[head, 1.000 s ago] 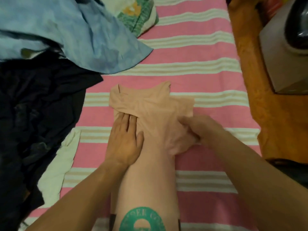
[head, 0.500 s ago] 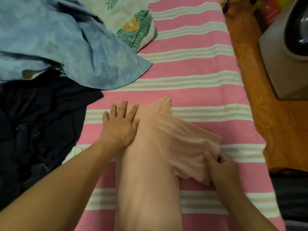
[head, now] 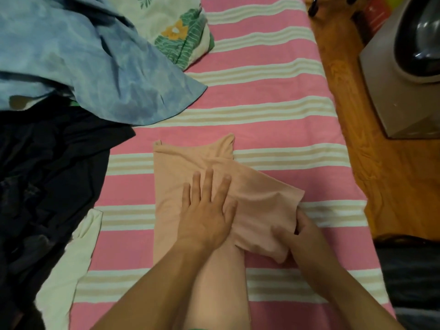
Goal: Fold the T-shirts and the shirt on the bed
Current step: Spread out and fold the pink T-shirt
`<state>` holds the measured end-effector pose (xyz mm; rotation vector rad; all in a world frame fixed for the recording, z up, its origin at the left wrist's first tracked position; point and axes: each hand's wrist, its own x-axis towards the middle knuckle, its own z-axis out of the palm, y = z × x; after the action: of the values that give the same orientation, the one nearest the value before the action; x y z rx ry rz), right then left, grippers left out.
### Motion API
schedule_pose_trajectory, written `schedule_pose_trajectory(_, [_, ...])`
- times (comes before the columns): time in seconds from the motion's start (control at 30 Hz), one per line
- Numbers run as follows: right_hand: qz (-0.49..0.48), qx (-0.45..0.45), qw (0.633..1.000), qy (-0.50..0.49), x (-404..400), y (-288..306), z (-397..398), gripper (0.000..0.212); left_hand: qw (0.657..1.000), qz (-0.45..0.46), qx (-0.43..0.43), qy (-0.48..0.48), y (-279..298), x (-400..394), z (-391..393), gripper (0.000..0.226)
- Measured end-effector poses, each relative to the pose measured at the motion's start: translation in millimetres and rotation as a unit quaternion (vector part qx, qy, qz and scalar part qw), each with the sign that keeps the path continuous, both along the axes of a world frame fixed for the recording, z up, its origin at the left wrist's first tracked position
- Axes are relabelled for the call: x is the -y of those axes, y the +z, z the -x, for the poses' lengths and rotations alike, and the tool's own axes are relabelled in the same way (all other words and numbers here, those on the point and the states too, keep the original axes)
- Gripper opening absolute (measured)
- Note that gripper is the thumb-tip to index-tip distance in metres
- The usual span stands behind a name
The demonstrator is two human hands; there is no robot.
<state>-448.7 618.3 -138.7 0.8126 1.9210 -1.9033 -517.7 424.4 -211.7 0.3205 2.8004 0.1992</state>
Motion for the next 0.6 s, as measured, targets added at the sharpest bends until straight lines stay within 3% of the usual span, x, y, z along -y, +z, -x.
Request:
schedule_pose_trajectory(0.1, [0.047, -0.032, 0.998, 0.032, 6.4, 16.5, 13.8, 0.051, 0.996, -0.057, 0.071, -0.007, 9.3, 1.3, 28.8, 0.064])
schedule_pose_trajectory(0.17, [0.035, -0.061, 0.993, 0.098, 26.1, 38.0, 29.5, 0.049, 0.957, -0.243, 0.13, 0.093, 35.9, 12.1, 45.2, 0.056])
schedule_pose_trajectory(0.2, [0.007, -0.069, 0.986, 0.149, 39.0, 45.6, 36.4, 0.055, 0.891, -0.378, 0.137, 0.209, 52.7, 22.0, 48.1, 0.046])
schedule_pose_trajectory(0.23, [-0.026, -0.072, 0.975, 0.208, 52.8, 49.2, 42.9, 0.07, 0.793, -0.489, 0.153, 0.33, 67.4, 33.7, 47.5, 0.039])
schedule_pose_trajectory(0.27, [-0.067, -0.074, 0.956, 0.278, 67.9, 50.3, 48.9, 0.089, 0.668, -0.575, 0.208, 0.425, 78.8, 45.7, 46.0, 0.044])
schedule_pose_trajectory(0.3, [-0.107, -0.077, 0.927, 0.351, 83.7, 48.2, 53.3, 0.101, 0.554, -0.627, 0.279, 0.472, 83.5, 57.8, 42.9, 0.056])
schedule_pose_trajectory(0.33, [-0.136, -0.068, 0.9, 0.409, 98.2, 45.4, 56.9, 0.105, 0.484, -0.646, 0.333, 0.487, 83.9, 69.8, 39.2, 0.066])
schedule_pose_trajectory(0.37, [-0.151, -0.048, 0.888, 0.431, 107.7, 42.1, 59.3, 0.102, 0.47, -0.645, 0.362, 0.483, 80.9, 79.9, 35.4, 0.068])
schedule_pose_trajectory(0.4, [-0.151, -0.031, 0.895, 0.419, 111.3, 38.5, 62.7, 0.092, 0.483, -0.636, 0.373, 0.473, 75.1, 85.9, 33.0, 0.061])
schedule_pose_trajectory(0.47, [-0.194, -0.037, 0.922, 0.335, 99.7, 28.7, 72.9, 0.056, 0.55, -0.603, 0.349, 0.461, 59.2, 91.1, 30.6, 0.037])
schedule_pose_trajectory(0.5, [-0.274, -0.057, 0.912, 0.301, 88.2, 22.5, 81.3, 0.041, 0.574, -0.595, 0.331, 0.455, 53.9, 90.0, 29.9, 0.025])
schedule_pose_trajectory(0.57, [-0.394, -0.085, 0.879, 0.254, 64.8, 10.7, 99.1, 0.038, 0.607, -0.588, 0.296, 0.445, 45.7, 86.3, 26.6, 0.006])
schedule_pose_trajectory(0.6, [-0.397, -0.088, 0.879, 0.249, 56.1, 5.2, 108.3, 0.044, 0.618, -0.587, 0.269, 0.448, 44.0, 84.0, 23.3, 0.011])
